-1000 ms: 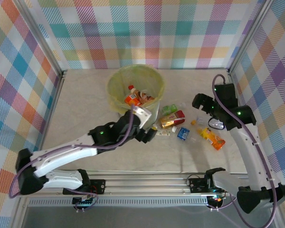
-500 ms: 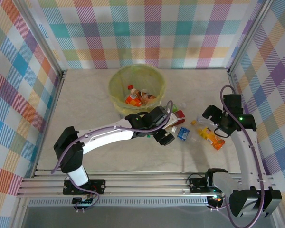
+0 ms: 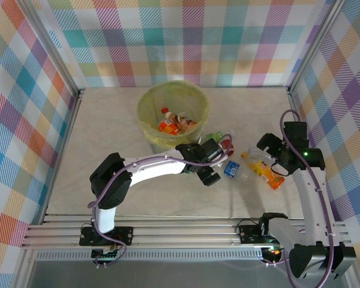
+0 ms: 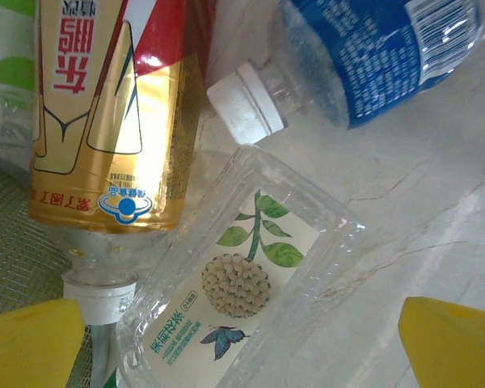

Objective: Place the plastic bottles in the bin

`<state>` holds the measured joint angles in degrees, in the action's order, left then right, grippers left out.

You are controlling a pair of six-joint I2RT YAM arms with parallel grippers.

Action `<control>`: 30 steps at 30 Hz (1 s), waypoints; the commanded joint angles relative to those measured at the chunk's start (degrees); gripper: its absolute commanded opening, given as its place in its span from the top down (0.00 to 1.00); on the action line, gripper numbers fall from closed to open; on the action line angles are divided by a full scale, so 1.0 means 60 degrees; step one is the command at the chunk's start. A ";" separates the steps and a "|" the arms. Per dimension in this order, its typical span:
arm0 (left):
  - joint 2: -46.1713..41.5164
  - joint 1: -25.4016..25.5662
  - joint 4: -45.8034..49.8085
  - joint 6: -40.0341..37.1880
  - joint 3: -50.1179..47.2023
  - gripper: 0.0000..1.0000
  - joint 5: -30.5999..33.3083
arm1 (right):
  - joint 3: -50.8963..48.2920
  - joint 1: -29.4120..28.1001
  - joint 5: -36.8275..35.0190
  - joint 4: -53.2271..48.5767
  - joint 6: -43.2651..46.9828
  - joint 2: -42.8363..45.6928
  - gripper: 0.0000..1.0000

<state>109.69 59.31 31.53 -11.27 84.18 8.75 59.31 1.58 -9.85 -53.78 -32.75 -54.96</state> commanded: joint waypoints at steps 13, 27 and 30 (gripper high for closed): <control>0.0782 -0.0144 0.0297 -0.0226 0.0479 0.00 0.0723 | -0.0260 0.0047 0.0090 0.0041 0.0116 0.0395 0.00; 0.1056 -0.0144 0.0312 -0.0129 0.0282 0.00 0.0738 | -0.0363 0.0055 0.0099 0.0013 -0.0034 0.0187 0.00; 0.1138 -0.0130 0.0381 -0.0127 0.0339 0.00 0.0711 | -0.0378 0.0055 0.0109 0.0028 -0.0014 0.0150 0.00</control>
<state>115.55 59.31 31.68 -11.84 85.36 12.75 57.76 1.58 -9.78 -53.80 -32.58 -53.78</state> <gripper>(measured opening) 0.997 0.996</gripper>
